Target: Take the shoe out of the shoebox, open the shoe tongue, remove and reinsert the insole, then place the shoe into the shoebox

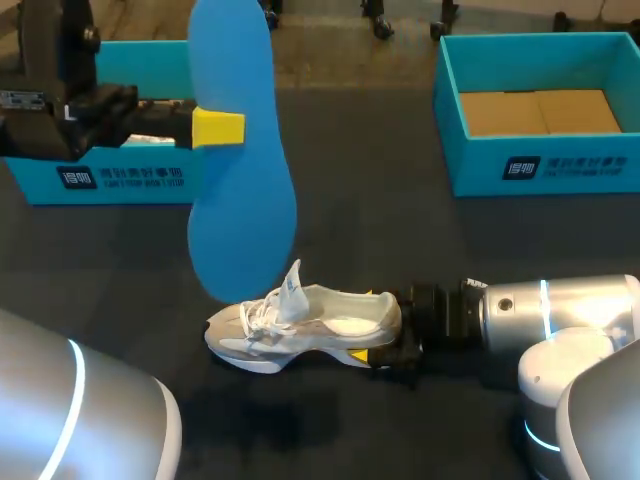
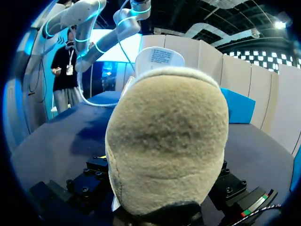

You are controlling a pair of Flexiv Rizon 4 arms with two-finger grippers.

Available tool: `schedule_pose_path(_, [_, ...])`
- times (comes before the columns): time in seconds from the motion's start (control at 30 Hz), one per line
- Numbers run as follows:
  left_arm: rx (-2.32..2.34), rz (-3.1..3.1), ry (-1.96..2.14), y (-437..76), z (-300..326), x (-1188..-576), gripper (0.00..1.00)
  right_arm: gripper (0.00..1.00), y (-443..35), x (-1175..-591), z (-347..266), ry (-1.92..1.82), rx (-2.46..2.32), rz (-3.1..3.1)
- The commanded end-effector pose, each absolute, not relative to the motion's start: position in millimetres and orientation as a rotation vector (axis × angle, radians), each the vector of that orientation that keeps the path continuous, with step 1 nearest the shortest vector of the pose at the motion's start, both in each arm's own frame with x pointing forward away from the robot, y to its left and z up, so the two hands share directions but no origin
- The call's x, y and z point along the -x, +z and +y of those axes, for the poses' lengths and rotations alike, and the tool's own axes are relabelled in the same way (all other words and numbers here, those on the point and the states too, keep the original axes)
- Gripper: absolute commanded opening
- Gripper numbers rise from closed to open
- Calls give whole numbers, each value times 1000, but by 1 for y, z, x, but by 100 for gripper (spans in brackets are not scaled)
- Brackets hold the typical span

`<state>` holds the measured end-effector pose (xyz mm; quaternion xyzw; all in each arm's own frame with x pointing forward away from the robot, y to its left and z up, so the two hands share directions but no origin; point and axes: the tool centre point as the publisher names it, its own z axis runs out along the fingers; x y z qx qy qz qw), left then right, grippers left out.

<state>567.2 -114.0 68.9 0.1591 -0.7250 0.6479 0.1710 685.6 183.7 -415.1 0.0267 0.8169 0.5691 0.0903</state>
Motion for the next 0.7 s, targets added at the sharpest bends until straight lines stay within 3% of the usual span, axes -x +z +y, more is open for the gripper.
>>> schedule_pose_path(0.03, [-444, -2063, 1821, 68, -126, -577, 0, 0, -417, -685, 186, 1688, -79, 2430])
schedule_pose_path(0.53, [-448, -2060, 1809, 68, -129, -583, 0, 0, -416, -685, 182, 1694, -76, 2420])
schedule_pose_path(0.6, [-448, -2060, 1809, 68, -129, -583, 0, 48, -413, -684, 180, 1697, -75, 2419])
schedule_pose_path(0.63, [-448, -2060, 1809, 68, -129, -583, 0, 100, -412, -684, 178, 1698, -73, 2418])
schedule_pose_path(0.7, [-448, -2060, 1809, 68, -129, -583, 0, 100, -410, -682, 174, 1694, -84, 2422])
